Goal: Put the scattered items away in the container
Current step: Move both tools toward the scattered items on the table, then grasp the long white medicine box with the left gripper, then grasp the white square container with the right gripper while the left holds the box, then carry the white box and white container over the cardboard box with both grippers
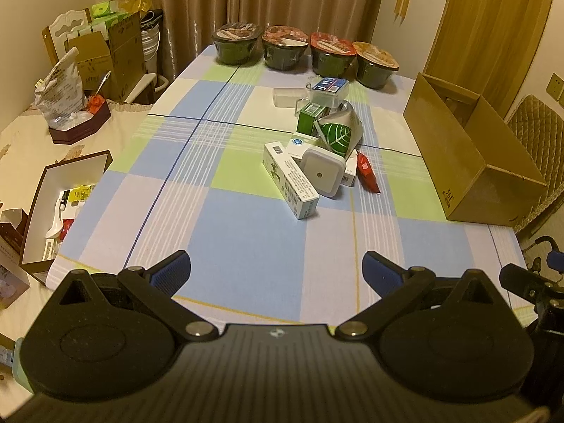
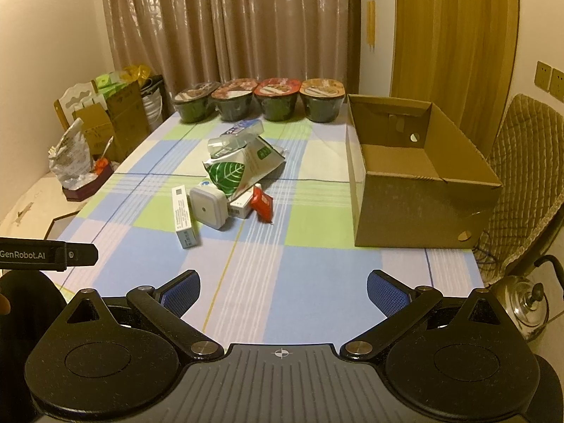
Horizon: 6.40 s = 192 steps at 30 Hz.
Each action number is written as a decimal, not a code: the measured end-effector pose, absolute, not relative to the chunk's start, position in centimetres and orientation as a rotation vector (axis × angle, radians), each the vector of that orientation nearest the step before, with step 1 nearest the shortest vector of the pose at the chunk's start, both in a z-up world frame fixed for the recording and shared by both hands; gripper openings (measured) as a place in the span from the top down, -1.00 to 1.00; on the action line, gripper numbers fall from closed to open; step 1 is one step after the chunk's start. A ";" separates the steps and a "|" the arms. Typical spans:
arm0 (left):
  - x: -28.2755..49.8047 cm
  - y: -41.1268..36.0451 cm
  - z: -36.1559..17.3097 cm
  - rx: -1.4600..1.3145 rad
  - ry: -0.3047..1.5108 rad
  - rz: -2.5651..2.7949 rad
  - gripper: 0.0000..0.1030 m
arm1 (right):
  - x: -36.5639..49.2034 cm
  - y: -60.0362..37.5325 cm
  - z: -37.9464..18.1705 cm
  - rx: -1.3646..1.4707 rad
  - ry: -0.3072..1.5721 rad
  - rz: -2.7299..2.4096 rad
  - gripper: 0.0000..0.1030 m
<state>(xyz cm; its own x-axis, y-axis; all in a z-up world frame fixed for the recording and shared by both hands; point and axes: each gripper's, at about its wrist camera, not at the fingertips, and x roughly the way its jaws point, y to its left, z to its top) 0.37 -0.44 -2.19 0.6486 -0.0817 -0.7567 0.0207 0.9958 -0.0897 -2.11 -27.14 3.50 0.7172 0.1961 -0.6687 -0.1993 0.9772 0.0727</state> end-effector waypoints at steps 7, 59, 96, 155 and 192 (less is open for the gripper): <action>0.6 -0.4 -2.4 -0.079 0.874 -0.058 -0.98 | -2.0 -27.1 3.4 -0.016 0.737 0.220 -1.00; 10.5 -0.8 -6.4 -0.083 0.942 -0.128 -0.93 | 4.8 -24.8 -1.0 -0.122 0.804 0.383 -1.00; 21.8 0.5 -13.1 0.076 1.016 -0.190 0.31 | 17.4 -15.9 -6.5 -0.318 0.712 0.658 -1.00; 17.8 -0.2 -10.7 0.104 1.020 -0.320 0.59 | 14.0 -17.2 -5.7 -0.321 0.845 0.623 0.39; 18.9 -26.5 0.3 0.202 0.805 -0.734 0.59 | 15.5 -40.8 6.1 -0.274 0.633 0.127 0.39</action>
<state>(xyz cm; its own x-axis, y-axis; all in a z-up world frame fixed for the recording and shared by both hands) 18.94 -26.51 0.35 0.4648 -0.5199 -0.7167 0.6662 0.7385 -0.1036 15.52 -40.81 6.14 0.8002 0.0340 -0.5988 -0.2003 0.9562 -0.2135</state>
